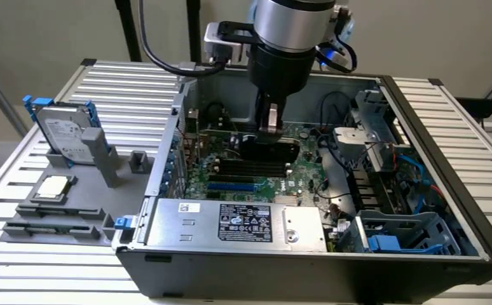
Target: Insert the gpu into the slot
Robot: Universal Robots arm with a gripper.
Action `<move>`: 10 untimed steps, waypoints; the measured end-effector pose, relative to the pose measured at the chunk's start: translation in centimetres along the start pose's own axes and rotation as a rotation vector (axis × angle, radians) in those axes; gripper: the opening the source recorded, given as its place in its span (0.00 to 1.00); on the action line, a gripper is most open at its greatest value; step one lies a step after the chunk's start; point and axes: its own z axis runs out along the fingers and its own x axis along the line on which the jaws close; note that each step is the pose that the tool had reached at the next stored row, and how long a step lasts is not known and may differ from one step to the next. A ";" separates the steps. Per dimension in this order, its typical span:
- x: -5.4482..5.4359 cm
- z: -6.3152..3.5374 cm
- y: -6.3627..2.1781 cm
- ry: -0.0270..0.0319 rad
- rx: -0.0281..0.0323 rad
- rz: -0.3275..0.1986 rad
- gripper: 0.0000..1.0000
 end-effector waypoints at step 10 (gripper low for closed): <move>0.7 1.88 1.82 -0.0053 -0.0013 -0.014 0.26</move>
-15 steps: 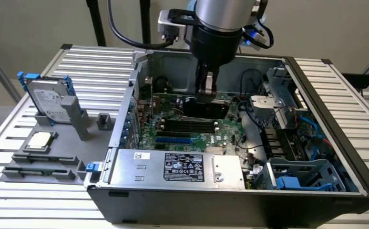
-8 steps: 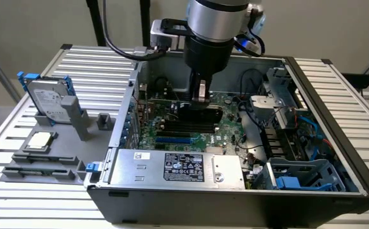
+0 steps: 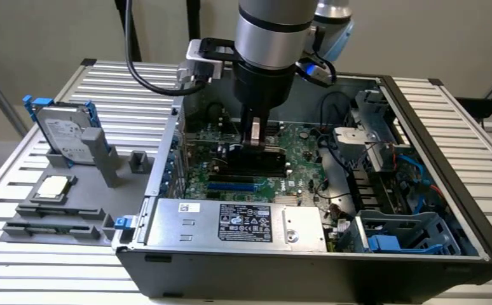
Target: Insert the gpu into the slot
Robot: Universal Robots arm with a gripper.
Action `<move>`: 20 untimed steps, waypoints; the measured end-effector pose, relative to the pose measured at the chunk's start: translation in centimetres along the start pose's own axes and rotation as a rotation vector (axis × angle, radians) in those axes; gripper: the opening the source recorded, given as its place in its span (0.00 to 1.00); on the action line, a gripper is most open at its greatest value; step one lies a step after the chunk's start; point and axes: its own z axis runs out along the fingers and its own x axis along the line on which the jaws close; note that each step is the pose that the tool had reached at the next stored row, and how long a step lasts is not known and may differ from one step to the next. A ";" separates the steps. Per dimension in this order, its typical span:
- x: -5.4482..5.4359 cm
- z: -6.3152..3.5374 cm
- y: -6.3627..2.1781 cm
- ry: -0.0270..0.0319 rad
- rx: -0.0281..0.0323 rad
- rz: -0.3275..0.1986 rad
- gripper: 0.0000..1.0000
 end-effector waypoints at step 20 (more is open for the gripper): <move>0.2 2.84 0.22 -0.0065 -0.0013 0.000 0.26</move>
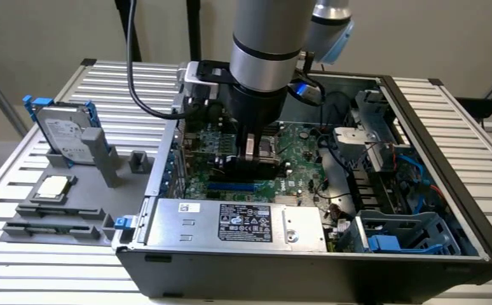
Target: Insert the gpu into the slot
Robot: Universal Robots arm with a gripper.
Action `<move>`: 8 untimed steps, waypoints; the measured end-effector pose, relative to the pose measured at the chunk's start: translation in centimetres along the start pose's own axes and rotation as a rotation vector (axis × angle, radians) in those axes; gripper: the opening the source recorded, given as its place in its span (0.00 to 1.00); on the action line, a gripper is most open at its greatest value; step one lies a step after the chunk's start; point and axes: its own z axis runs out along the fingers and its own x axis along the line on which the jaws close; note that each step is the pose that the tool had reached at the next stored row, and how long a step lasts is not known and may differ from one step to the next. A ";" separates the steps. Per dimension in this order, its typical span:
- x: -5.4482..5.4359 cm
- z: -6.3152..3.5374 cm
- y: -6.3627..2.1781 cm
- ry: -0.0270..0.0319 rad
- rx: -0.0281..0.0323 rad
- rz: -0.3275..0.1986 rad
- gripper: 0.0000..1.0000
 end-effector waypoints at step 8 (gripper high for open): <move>-0.2 0.71 -0.02 0.0002 -0.0049 0.000 0.26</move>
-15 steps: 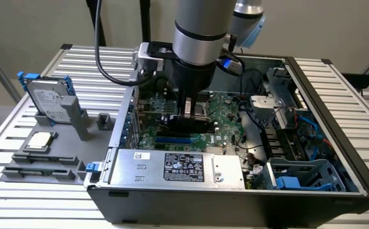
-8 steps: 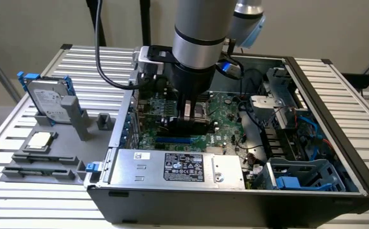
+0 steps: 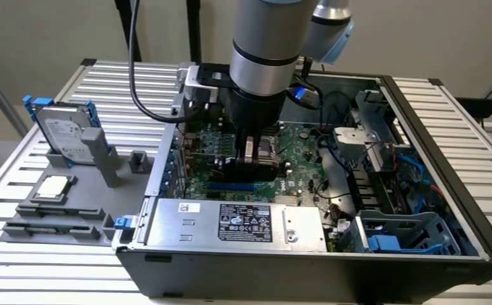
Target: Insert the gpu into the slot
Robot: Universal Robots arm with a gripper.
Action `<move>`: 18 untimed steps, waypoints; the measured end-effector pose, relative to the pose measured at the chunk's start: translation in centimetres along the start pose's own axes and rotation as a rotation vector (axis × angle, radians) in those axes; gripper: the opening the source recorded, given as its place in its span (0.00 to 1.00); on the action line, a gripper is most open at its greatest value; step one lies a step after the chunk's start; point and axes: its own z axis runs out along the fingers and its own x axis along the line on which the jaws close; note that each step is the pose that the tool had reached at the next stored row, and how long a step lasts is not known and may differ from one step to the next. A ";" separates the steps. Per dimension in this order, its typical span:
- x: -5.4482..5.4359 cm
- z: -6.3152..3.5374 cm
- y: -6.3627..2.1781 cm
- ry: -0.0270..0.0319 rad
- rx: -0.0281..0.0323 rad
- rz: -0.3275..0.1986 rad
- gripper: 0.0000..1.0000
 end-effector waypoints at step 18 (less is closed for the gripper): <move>0.0 0.81 0.20 0.0001 -0.0033 0.000 0.26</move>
